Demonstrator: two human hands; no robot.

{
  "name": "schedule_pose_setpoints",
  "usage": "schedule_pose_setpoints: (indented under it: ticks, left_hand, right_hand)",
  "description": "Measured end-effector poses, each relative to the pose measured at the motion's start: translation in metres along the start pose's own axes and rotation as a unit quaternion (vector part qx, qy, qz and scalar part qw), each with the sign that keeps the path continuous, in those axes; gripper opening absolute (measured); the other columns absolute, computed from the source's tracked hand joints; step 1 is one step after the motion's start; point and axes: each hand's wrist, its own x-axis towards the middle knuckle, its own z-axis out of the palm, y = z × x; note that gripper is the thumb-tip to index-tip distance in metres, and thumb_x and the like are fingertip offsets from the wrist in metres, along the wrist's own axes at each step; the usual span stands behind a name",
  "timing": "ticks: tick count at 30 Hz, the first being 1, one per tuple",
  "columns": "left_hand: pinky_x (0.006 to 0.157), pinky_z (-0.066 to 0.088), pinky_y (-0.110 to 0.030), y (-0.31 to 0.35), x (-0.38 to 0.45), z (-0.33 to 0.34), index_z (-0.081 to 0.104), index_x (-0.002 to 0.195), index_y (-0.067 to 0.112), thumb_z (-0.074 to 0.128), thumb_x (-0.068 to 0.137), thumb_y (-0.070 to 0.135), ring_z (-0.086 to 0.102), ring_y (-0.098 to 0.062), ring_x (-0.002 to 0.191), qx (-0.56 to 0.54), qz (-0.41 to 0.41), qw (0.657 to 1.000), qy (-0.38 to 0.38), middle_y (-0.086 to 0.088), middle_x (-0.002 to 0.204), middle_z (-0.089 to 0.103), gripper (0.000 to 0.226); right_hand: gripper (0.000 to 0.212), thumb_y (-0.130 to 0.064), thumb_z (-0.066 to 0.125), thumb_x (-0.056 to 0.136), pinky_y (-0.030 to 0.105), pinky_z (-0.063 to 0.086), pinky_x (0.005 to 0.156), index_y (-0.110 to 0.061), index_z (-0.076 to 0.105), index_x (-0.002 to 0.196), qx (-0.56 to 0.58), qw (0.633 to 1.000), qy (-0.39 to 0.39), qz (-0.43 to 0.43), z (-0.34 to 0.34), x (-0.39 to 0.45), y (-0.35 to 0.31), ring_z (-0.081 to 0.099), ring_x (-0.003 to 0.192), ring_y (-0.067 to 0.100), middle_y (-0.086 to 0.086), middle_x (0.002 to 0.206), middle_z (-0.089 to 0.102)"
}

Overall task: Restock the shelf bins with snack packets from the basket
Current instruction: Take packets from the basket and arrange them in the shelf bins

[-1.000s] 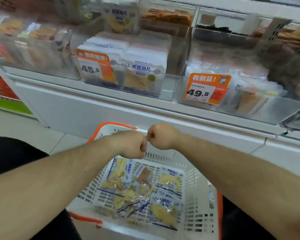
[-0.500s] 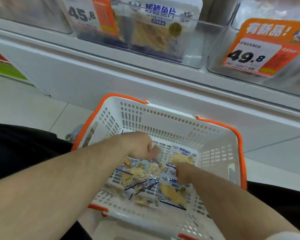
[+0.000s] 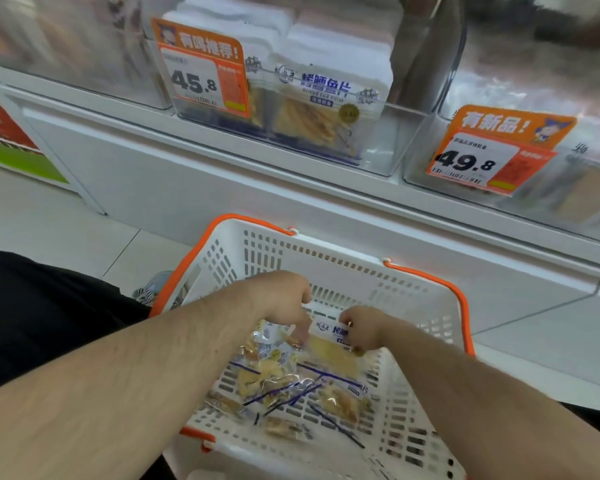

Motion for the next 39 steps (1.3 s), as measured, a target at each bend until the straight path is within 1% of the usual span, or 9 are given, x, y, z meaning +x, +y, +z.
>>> schedule_pose_setpoints:
  ticks: [3,6,12,16,23,28,32,36,39]
  left_hand:
    - [0.103,0.046,-0.040,-0.001,-0.007,-0.016,0.042,0.144,0.019,0.066,0.090,0.036,0.055,-0.021,0.122,-0.046,0.003,0.997,0.059,-0.002,0.141,0.052,0.062]
    - [0.099,0.049,-0.041,0.000,-0.018,-0.037,0.041,0.143,0.019,0.070,0.087,0.039,0.057,-0.021,0.119,-0.130,0.007,0.985,0.115,-0.001,0.139,0.053,0.066]
    - [0.089,0.056,-0.048,0.000,-0.036,-0.069,0.072,0.098,0.019,0.077,0.078,0.019,0.071,-0.027,0.093,-0.325,0.066,0.920,0.211,-0.006,0.096,0.075,0.020]
    - [0.083,0.055,-0.039,-0.003,-0.054,-0.099,0.071,0.101,0.014,0.072,0.086,0.005,0.068,-0.020,0.083,-0.337,0.088,0.904,0.247,-0.004,0.094,0.075,0.018]
    - [0.061,0.049,-0.020,-0.008,-0.088,-0.151,0.068,0.095,0.022,0.065,0.090,-0.001,0.066,-0.008,0.073,-0.406,0.150,0.843,0.318,0.003,0.089,0.074,0.024]
    - [0.067,0.052,-0.019,-0.009,-0.094,-0.174,0.066,0.103,0.017,0.064,0.091,-0.001,0.069,-0.006,0.076,-0.434,0.182,0.807,0.357,0.001,0.093,0.075,0.021]
    - [0.081,0.057,-0.043,-0.019,-0.088,-0.198,0.063,0.100,0.026,0.080,0.079,0.024,0.068,-0.016,0.072,-0.401,0.156,0.786,0.443,0.005,0.084,0.074,0.028]
    - [0.079,0.046,-0.027,-0.031,-0.086,-0.221,0.060,0.099,0.030,0.070,0.086,0.028,0.060,-0.013,0.086,-0.270,0.094,0.762,0.581,0.012,0.092,0.066,0.017]
    - [0.095,0.045,-0.033,-0.045,-0.081,-0.232,0.064,0.114,0.025,0.065,0.089,0.026,0.056,-0.017,0.111,-0.194,0.062,0.761,0.616,0.006,0.115,0.064,0.025]
  right_hand:
    - [0.012,-0.010,0.059,0.090,0.031,0.051,0.080,-0.012,0.068,0.098,0.026,0.996,0.070,-0.043,-0.054,-0.028,-0.022,0.064,0.087,0.017,0.000,0.096,0.065]
    - [0.004,-0.013,0.065,0.087,0.029,0.044,0.072,-0.015,0.068,0.090,0.039,0.987,0.133,-0.087,-0.099,-0.059,-0.041,0.059,0.086,0.021,-0.002,0.086,0.060]
    - [0.007,-0.013,0.071,0.085,0.031,0.042,0.066,-0.012,0.065,0.082,0.136,0.956,0.222,-0.132,-0.147,-0.114,-0.073,0.055,0.069,0.018,-0.003,0.070,0.059]
    - [0.011,-0.007,0.075,0.084,0.029,0.044,0.057,-0.010,0.065,0.083,0.364,0.878,0.281,-0.136,-0.153,-0.136,-0.086,0.056,0.057,0.013,0.001,0.066,0.066]
    - [0.005,-0.011,0.073,0.087,0.017,0.035,0.054,-0.016,0.072,0.089,0.465,0.826,0.285,-0.141,-0.165,-0.156,-0.111,0.051,0.043,-0.008,-0.014,0.064,0.067]
    - [0.012,-0.008,0.068,0.091,0.021,0.027,0.046,-0.013,0.070,0.081,0.470,0.816,0.295,-0.165,-0.186,-0.156,-0.126,0.035,0.039,0.007,-0.007,0.059,0.060]
    - [0.019,-0.006,0.067,0.091,0.017,0.025,0.038,-0.009,0.058,0.074,0.500,0.793,0.305,-0.168,-0.213,-0.155,-0.134,0.032,0.037,0.013,0.002,0.057,0.051]
    - [0.018,-0.010,0.068,0.090,0.021,0.028,0.040,-0.014,0.057,0.078,0.542,0.769,0.312,-0.133,-0.252,-0.149,-0.142,0.035,0.038,0.012,0.005,0.065,0.051]
    - [0.009,-0.013,0.068,0.092,0.021,0.031,0.039,-0.013,0.059,0.088,0.559,0.756,0.321,-0.116,-0.284,-0.139,-0.150,0.036,0.038,0.008,0.002,0.067,0.053]
